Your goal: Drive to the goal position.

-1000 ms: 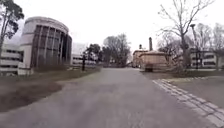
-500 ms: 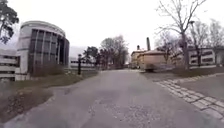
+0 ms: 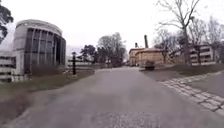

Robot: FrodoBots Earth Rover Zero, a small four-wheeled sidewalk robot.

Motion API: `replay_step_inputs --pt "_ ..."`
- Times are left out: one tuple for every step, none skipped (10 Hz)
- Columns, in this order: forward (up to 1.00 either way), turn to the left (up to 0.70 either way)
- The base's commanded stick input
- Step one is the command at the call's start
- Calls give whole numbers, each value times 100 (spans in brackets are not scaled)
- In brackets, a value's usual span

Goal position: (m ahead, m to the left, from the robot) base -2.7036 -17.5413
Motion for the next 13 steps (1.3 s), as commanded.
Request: replay_step_inputs --pt "100 0" --pt "98 -2" --pt "0 -100" --pt "0 -100" --pt "0 -100" --pt "0 -100" --pt "0 -100" --pt "0 -100" --pt "0 -100" --pt "0 -100" --pt "0 -100" --pt "0 -100" --pt "0 -100"
